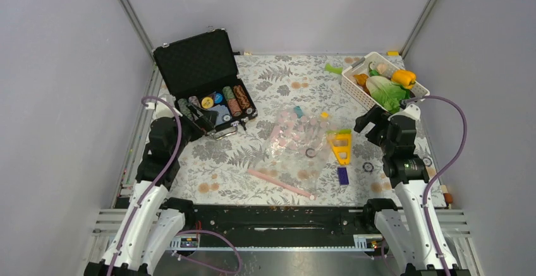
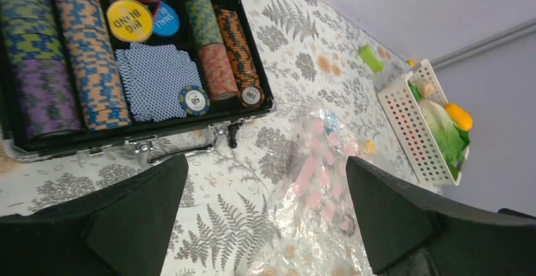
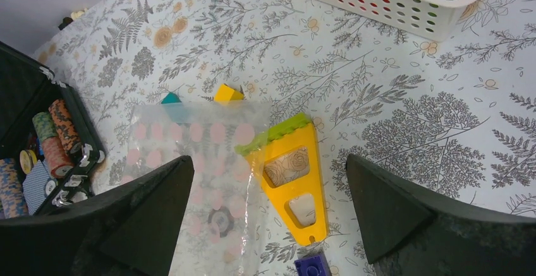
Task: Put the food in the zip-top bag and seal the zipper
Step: Pick up the zipper food storage bag at the center of the board, then open the zipper of the food storage bag at the center of the board, then move the bin to the center of the board.
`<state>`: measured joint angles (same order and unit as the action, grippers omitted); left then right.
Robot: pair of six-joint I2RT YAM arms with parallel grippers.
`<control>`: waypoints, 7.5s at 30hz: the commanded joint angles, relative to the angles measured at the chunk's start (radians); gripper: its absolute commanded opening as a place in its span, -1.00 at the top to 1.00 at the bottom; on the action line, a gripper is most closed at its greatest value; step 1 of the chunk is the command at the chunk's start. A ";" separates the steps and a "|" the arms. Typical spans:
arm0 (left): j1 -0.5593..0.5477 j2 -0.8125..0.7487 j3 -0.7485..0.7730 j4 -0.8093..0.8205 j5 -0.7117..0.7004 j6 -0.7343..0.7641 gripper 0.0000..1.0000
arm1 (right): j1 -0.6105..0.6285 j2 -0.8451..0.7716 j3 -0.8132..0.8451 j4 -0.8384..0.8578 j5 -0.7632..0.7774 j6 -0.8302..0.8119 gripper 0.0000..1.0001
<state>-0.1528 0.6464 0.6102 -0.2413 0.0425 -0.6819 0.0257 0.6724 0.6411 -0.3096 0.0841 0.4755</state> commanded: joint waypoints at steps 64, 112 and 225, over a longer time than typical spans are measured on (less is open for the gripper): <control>0.003 0.187 -0.044 0.042 0.118 -0.016 -0.98 | 1.171 1.120 0.514 -0.287 0.213 -0.283 0.15; -0.618 0.276 0.143 0.193 -0.190 0.002 -0.95 | 1.145 0.576 0.634 -0.142 0.305 -0.164 1.00; -0.610 0.849 0.675 -0.511 -0.148 0.139 1.00 | 0.071 1.044 0.912 -0.176 -0.022 -0.368 -0.99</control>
<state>-0.7742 1.5131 1.3018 -0.8055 -0.1341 -0.5655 0.1883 1.4502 1.2881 -0.3485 0.0837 0.1356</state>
